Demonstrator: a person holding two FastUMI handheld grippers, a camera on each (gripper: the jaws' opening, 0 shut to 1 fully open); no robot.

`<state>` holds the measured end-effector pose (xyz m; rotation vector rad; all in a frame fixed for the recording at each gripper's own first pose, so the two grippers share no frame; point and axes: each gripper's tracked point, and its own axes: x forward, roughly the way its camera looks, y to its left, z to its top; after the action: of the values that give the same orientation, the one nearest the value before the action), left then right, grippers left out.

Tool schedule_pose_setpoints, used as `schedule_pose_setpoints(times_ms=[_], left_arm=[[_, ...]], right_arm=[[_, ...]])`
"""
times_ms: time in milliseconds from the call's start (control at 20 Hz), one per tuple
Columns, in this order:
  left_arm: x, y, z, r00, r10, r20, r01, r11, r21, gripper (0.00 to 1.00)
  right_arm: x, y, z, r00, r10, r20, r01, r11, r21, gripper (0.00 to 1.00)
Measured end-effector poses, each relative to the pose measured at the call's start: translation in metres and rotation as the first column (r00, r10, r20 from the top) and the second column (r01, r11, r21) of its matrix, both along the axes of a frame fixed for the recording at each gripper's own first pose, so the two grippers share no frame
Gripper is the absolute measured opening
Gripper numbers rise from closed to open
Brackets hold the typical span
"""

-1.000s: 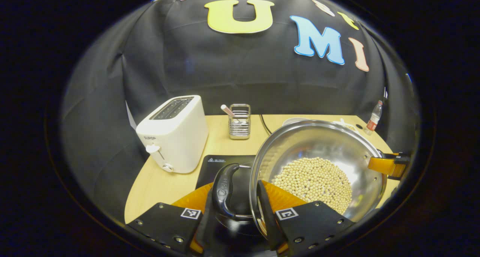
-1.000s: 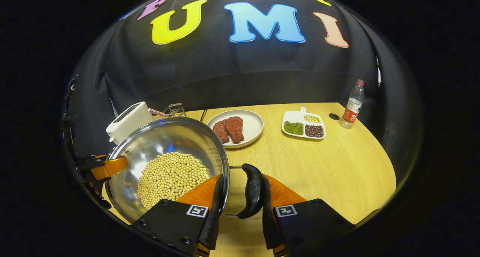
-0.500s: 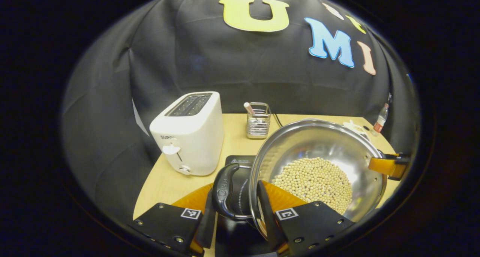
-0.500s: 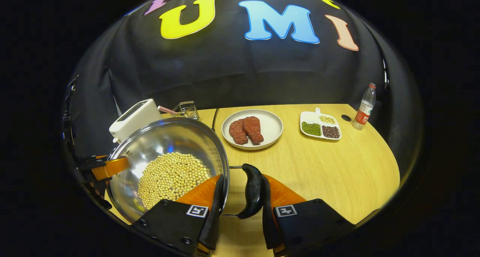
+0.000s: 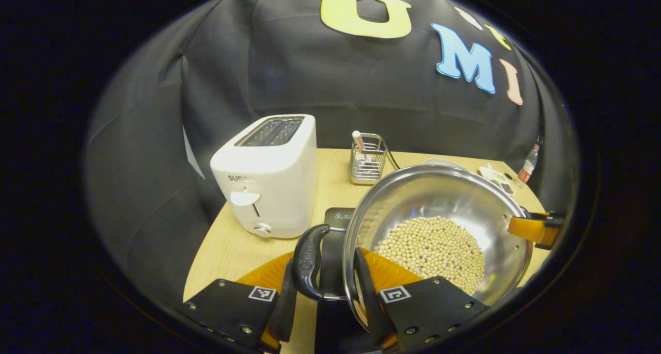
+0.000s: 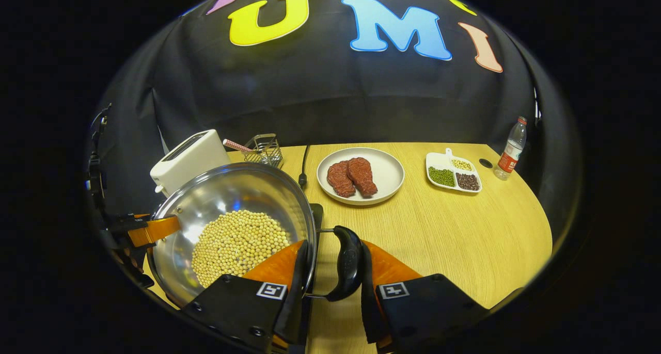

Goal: First push the handle of the pot to place it horizontally, then grasp the pot with both hands and set it on the induction cooktop.

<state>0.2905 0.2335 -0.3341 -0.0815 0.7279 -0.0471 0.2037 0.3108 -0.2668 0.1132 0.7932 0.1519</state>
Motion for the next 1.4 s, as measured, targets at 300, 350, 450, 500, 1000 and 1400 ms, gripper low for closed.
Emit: schedule_pose_setpoints(times_ms=[300, 350, 450, 500, 1000, 1400], left_arm=[[-0.001, 0.001, -0.006, 1.0, 0.006, 0.001, -0.006, 1.0, 0.023, 0.63], [0.002, -0.002, 0.0, 1.0, 0.004, 0.023, -0.005, 0.999, 0.045, 0.65], [0.003, 0.002, 0.013, 0.998, 0.003, 0.07, -0.009, 0.996, 0.086, 0.72], [0.003, 0.003, 0.021, 0.996, 0.007, 0.092, -0.016, 0.995, 0.097, 0.8], [-0.027, -0.052, 0.128, 0.945, 0.049, 0.324, -0.077, 0.994, 0.076, 0.83], [-0.077, -0.142, 0.224, 0.872, 0.086, 0.482, -0.11, 0.994, 0.022, 0.8]], right_arm=[[0.002, 0.003, 0.001, 1.0, 0.019, 0.006, -0.02, 0.999, 0.028, 0.57], [0.005, 0.0, 0.007, 0.999, 0.013, 0.032, -0.014, 1.0, 0.025, 0.62], [0.01, -0.005, 0.028, 0.994, 0.009, 0.107, -0.011, 1.0, 0.023, 0.77], [0.01, -0.01, 0.037, 0.991, 0.009, 0.132, -0.012, 1.0, 0.019, 0.88], [-0.014, -0.101, 0.132, 0.919, -0.061, 0.39, 0.05, 0.998, 0.038, 0.98], [-0.062, -0.22, 0.197, 0.826, -0.108, 0.554, 0.121, 0.993, 0.013, 0.98]])
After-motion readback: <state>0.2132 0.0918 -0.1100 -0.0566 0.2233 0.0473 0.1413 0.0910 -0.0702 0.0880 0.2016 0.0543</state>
